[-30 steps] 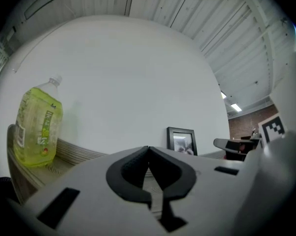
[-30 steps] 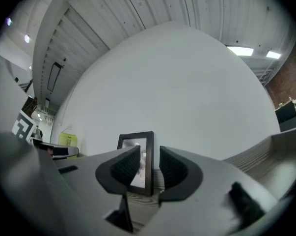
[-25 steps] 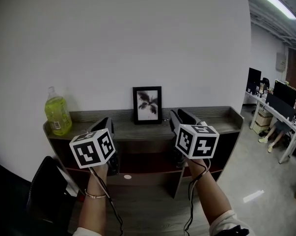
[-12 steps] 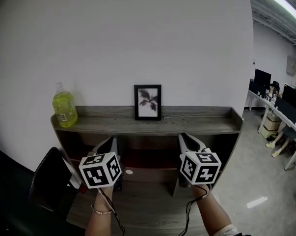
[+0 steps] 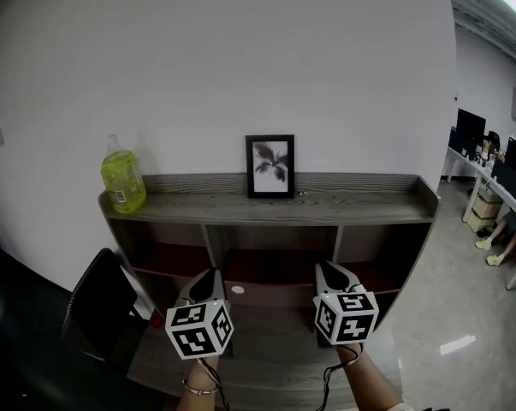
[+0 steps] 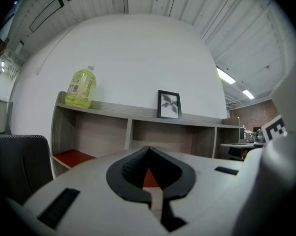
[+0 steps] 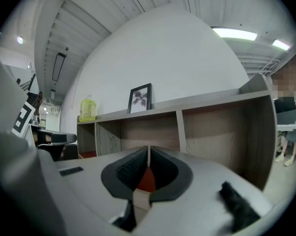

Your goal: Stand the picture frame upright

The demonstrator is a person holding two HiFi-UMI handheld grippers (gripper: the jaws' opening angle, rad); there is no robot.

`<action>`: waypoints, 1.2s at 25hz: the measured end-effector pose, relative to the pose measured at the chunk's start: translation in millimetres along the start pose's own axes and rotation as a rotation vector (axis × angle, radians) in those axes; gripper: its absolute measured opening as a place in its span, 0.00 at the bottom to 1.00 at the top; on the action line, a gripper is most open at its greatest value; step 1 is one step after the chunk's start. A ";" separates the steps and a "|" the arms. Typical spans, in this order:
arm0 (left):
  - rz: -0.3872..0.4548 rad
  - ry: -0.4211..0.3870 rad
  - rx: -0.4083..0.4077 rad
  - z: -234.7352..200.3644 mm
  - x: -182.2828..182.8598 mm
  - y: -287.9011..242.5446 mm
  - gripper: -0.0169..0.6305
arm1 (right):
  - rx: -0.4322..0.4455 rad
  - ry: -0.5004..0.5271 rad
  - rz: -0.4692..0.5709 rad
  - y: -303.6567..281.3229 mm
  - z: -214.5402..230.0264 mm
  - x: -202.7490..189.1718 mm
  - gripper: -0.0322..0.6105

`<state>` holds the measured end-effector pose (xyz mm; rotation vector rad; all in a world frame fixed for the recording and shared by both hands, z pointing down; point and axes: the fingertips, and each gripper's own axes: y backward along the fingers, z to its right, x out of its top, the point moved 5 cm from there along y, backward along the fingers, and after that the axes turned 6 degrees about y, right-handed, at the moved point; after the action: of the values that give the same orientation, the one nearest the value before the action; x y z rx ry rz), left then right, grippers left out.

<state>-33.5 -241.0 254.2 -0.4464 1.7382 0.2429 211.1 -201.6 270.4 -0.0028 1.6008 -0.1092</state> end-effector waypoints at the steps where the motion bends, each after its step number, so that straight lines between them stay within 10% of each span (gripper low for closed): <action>1: -0.008 0.016 -0.008 -1.8 -6.4 -1.1 0.05 | -0.005 0.003 -0.004 2.4 -2.2 -4.8 0.11; 30: -0.092 0.022 -0.116 -31.0 -35.7 9.7 0.05 | -0.137 -0.031 -0.071 21.7 -47.2 -39.8 0.10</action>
<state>-59.4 -238.8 294.8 -0.6136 1.7259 0.2745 166.8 -174.1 309.9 -0.1663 1.5752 -0.0543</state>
